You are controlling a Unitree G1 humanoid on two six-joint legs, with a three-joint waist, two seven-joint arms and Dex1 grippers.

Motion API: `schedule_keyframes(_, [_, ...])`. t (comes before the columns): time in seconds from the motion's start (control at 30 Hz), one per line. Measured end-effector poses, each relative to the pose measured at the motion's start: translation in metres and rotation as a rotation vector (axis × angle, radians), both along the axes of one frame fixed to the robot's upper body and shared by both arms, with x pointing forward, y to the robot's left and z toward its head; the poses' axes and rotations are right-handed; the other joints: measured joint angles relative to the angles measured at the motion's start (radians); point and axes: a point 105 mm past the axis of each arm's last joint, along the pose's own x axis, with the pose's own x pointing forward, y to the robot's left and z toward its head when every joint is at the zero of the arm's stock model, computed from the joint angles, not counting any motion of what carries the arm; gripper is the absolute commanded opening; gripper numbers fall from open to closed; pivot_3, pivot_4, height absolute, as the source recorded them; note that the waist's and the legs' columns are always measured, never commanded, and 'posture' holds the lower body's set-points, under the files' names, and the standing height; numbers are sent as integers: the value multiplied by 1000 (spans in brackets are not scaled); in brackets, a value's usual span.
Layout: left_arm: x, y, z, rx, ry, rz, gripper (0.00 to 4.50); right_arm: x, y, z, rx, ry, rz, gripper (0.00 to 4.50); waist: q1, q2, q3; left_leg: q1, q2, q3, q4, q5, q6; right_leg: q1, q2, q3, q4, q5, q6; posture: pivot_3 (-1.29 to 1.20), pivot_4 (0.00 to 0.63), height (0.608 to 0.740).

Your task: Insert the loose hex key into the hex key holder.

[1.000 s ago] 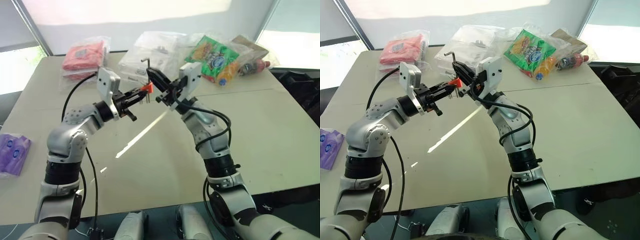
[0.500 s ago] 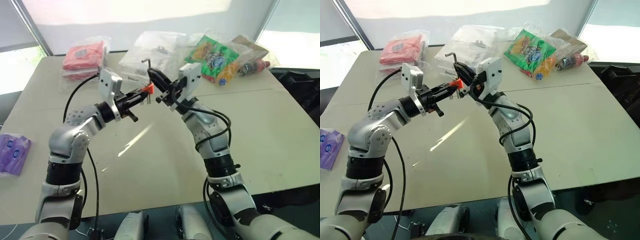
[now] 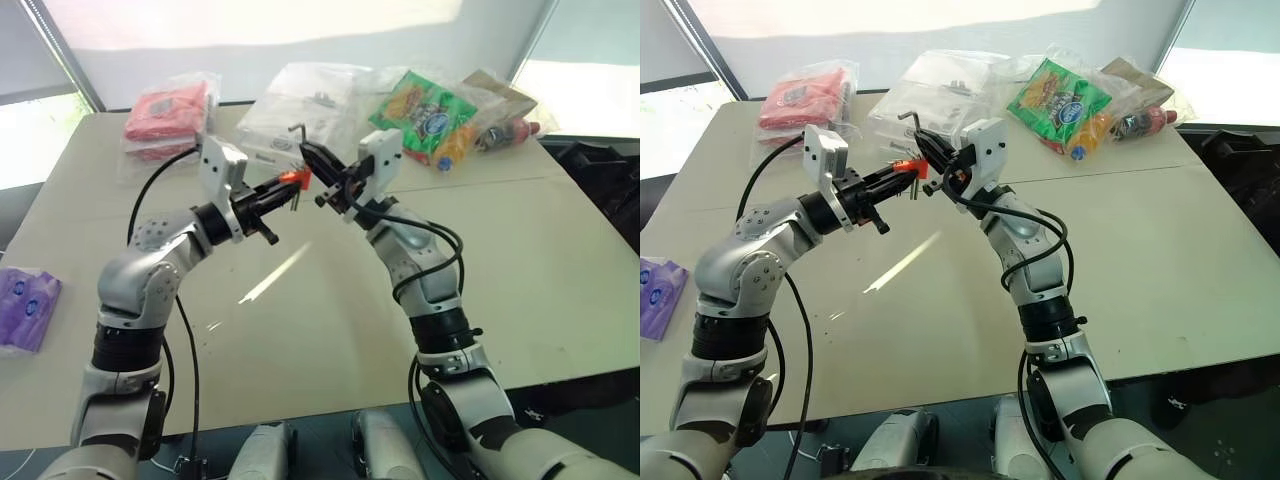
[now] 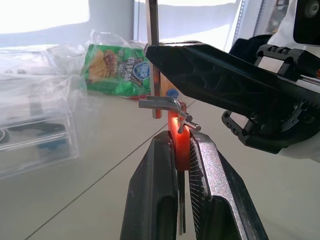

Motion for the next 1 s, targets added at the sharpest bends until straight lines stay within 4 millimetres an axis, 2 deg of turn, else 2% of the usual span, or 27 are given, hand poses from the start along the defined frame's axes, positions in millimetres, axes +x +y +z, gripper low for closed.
schedule_keyframes(0.37, [0, 1, 1, -2, -7, 7, 0, 7, -17, 9, -22, -30, -67, 44, 0, 0, 0, 0, 0, 0, 0, 0, 0, 0, 0, 0, 0, 0, 0, 0, 150, 740])
schedule_keyframes(0.6, [5, 14, 20, -96, -104, 71, 0, 9, -22, 9, -25, -12, -83, 44, 1, 0, 0, 0, 0, 0, 0, 0, 0, 0, 0, 0, 0, 0, 0, 0, 150, 740])
schedule_keyframes(0.7, [9, 16, 19, -140, -109, 87, 0, 6, -18, 22, -5, -35, -71, 44, 0, 0, 0, 0, 0, 0, 0, 0, 0, 0, 0, 0, 0, 0, 0, 0, 150, 740])
schedule_keyframes(0.83, [7, 13, 17, -163, -122, 69, 0, -1, -11, 51, 44, -88, -48, 44, 0, 0, 0, 0, 0, 0, 0, 0, 0, 0, 0, 0, 0, 0, 0, 0, 150, 740])
schedule_keyframes(1.0, [6, 8, 11, -172, -114, 55, 0, -4, -6, 62, 92, -56, -10, 44, 2, 0, 0, 0, 0, 0, 0, 0, 0, 0, 0, 0, 0, 0, 0, 0, 150, 740])
